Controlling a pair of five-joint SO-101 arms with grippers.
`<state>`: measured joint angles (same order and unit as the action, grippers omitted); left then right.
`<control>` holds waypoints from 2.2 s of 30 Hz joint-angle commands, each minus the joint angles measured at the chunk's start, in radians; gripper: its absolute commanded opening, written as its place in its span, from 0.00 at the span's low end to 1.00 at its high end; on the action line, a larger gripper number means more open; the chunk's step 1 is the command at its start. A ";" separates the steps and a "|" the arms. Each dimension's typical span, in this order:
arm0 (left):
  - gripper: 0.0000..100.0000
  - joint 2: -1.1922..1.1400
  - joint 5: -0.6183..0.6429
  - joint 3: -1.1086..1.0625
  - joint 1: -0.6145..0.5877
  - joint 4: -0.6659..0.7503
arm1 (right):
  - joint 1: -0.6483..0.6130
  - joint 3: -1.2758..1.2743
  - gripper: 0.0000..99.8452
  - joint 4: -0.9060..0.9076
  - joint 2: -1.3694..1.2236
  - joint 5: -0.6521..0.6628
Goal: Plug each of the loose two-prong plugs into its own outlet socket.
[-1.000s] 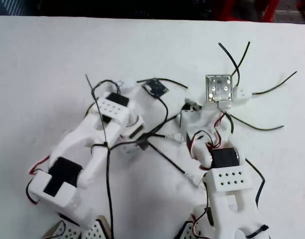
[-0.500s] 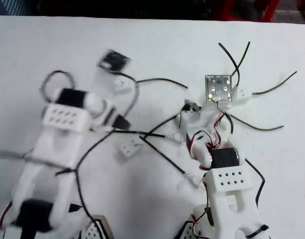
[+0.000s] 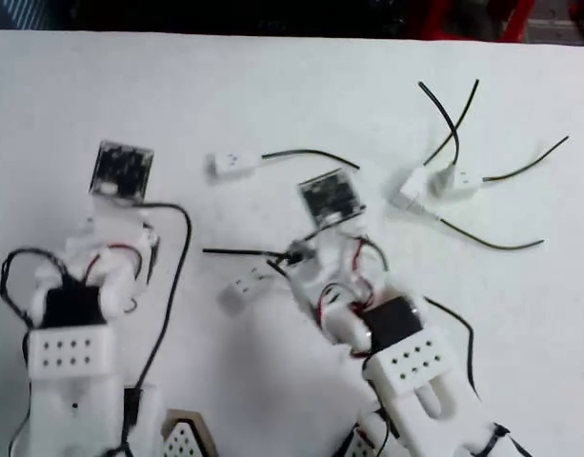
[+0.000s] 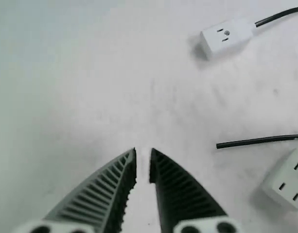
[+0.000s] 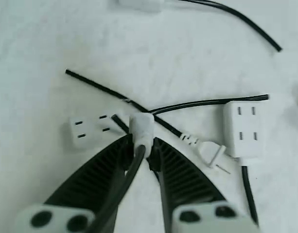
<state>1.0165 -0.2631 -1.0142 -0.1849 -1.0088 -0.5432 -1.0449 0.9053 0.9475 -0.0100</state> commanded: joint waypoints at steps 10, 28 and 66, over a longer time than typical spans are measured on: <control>0.03 0.197 0.014 -0.334 -0.042 0.147 | -0.251 0.189 0.02 0.002 -0.266 0.009; 0.03 0.803 0.006 -0.678 -0.042 -0.018 | -0.268 0.232 0.02 -0.105 -0.499 0.081; 0.03 0.805 0.008 -0.678 -0.042 -0.273 | -0.236 0.273 0.02 -0.119 -0.636 0.087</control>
<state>1.8082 -0.2585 -1.6985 -0.2217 -1.2774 -0.7856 -0.7902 0.7856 0.3168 0.0667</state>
